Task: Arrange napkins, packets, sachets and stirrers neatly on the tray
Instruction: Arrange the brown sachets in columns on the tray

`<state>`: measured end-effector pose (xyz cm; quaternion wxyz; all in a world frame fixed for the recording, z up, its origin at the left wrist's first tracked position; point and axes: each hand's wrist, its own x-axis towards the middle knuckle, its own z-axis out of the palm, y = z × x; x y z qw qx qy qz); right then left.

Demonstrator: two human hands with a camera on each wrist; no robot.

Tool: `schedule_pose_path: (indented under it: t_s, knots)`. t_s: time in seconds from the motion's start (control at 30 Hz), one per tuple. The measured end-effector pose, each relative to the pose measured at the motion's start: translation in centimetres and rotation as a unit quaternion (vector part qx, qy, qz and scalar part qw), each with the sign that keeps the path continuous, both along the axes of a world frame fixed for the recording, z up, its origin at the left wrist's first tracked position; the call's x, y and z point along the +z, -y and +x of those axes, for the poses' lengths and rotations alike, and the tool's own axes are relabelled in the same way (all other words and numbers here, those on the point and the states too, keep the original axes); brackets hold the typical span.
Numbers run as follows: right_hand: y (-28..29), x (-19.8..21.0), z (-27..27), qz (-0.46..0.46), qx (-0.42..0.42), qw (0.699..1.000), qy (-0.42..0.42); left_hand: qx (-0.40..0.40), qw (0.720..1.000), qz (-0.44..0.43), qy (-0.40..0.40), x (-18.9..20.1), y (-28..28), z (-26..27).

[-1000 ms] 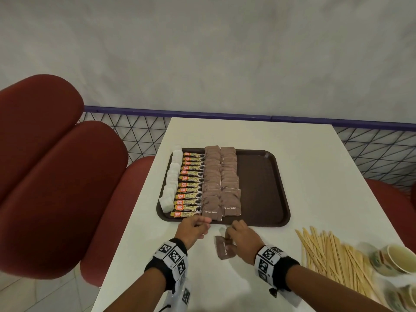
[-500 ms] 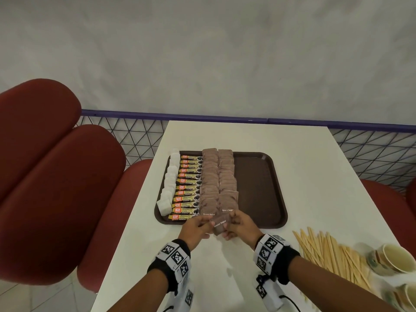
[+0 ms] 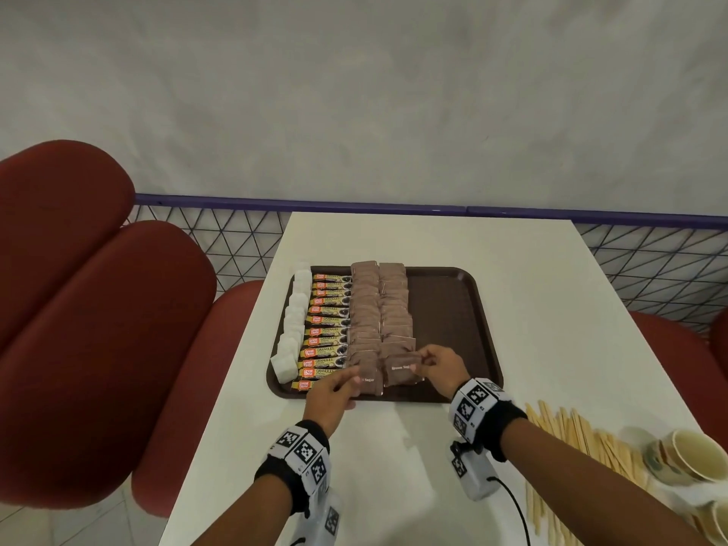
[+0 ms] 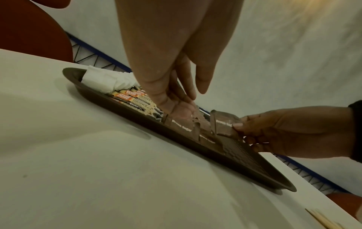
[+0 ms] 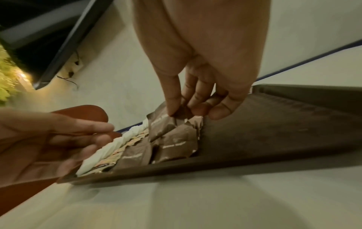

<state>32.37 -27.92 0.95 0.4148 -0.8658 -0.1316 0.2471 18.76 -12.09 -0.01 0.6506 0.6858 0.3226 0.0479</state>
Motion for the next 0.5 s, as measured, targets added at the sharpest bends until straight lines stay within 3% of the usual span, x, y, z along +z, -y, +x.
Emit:
schedule_pose_path:
  t_s: [0.23, 0.5]
  knots:
    - [-1.0, -1.0, 0.0, -0.14, 0.025, 0.99, -0.007, 0.011, 1.0, -0.011, 0.006, -0.5, -0.6, -0.2]
    - [-1.3, -1.4, -0.8, -0.264, 0.078, 0.957, 0.089, 0.0, 1.0, -0.018, 0.014, -0.6, -0.2, -0.1]
